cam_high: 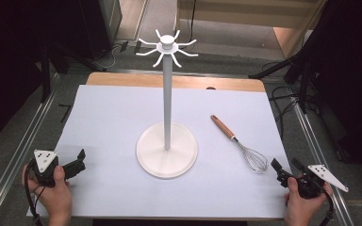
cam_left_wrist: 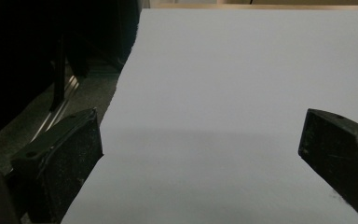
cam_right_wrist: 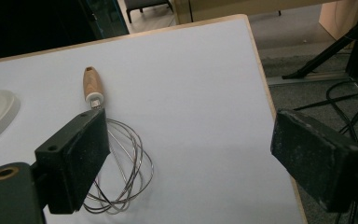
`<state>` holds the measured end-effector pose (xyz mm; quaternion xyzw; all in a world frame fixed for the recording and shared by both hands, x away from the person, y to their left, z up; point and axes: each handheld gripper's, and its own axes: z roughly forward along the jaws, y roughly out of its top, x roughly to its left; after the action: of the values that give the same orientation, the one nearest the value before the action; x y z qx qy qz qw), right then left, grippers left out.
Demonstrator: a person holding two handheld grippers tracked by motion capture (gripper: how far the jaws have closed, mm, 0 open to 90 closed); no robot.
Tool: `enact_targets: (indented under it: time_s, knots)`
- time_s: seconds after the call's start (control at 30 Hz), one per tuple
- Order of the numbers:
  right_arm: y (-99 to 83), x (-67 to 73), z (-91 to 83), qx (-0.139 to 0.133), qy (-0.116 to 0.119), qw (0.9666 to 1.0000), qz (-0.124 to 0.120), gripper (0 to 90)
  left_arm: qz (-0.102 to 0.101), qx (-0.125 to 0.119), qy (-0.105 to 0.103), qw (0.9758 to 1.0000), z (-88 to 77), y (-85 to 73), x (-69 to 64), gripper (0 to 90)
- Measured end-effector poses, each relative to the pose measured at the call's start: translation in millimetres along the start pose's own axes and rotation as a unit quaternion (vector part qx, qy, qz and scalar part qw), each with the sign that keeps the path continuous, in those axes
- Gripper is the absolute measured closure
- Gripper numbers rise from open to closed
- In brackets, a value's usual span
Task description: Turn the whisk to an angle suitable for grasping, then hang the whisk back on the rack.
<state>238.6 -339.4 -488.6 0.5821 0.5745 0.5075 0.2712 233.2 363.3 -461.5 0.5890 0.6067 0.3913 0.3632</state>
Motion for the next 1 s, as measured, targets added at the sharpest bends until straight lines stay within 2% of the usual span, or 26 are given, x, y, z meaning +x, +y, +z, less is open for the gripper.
enact_targets:
  time_s: [0.13,0.17,0.27,0.4,0.5,0.53,0.6,0.7,0.77,0.83,0.87,0.93,0.97,1.0]
  knots:
    - [0.7,-0.1,0.7,0.005,0.009,0.9999,0.002,11.5,-0.001,-0.001,0.0,1.0,-0.1,-0.1,0.5,0.1]
    - [0.8,-1.0,0.4,0.005,0.018,0.9998,0.006,12.7,0.0,-0.001,-0.001,1.0,-0.1,-0.1,0.6,0.1]
    - [0.6,-2.3,-1.2,0.0,0.021,0.9997,0.013,13.0,-0.005,0.001,0.0,1.0,0.5,0.2,0.9,0.1]
    - [1.1,-1.6,0.9,0.003,0.014,0.9999,0.007,12.8,-0.006,0.003,0.001,1.0,0.8,0.3,1.0,0.1]
    - [1.9,-1.5,0.1,0.003,0.025,0.9996,0.01,11.9,-0.005,0.001,0.001,1.0,0.7,0.2,0.8,0.1]
    - [2.6,-2.4,-0.1,0.004,0.029,0.9995,0.008,9.5,-0.005,-0.001,-0.001,1.0,0.3,0.1,1.1,0.1]
    - [6.1,-4.8,-0.6,0.015,0.037,0.999,0.022,2.2,-0.011,-0.004,-0.002,0.9999,-0.4,-0.2,2.2,0.1]
    - [9.2,-4.1,-0.5,0.014,0.039,0.9988,0.025,2.1,-0.012,-0.002,-0.003,0.9999,0.1,0.0,2.6,0.1]
    - [15.8,3.7,1.7,0.027,0.042,0.9986,0.017,0.8,-0.009,0.0,-0.002,1.0,0.1,0.1,2.1,0.1]
    - [21.0,12.1,3.1,0.039,0.043,0.9983,-0.01,0.7,-0.009,-0.001,-0.001,1.0,0.0,-0.1,1.5,0.1]
    - [21.0,12.1,3.1,0.039,0.043,0.9983,-0.01,0.7,-0.007,-0.002,-0.001,1.0,-0.1,-0.1,1.4,0.1]
    - [26.9,24.5,4.9,0.054,0.042,0.9967,-0.043,1.2,-0.008,-0.002,-0.001,1.0,0.0,-0.2,1.3,0.1]
    - [26.9,24.5,4.9,0.054,0.042,0.9967,-0.043,1.2,-0.008,-0.002,-0.001,1.0,0.0,-0.2,1.3,0.1]
    - [29.2,30.3,6.8,0.061,0.046,0.9954,-0.057,1.8,-0.007,-0.001,-0.002,1.0,0.2,0.0,1.4,0.1]
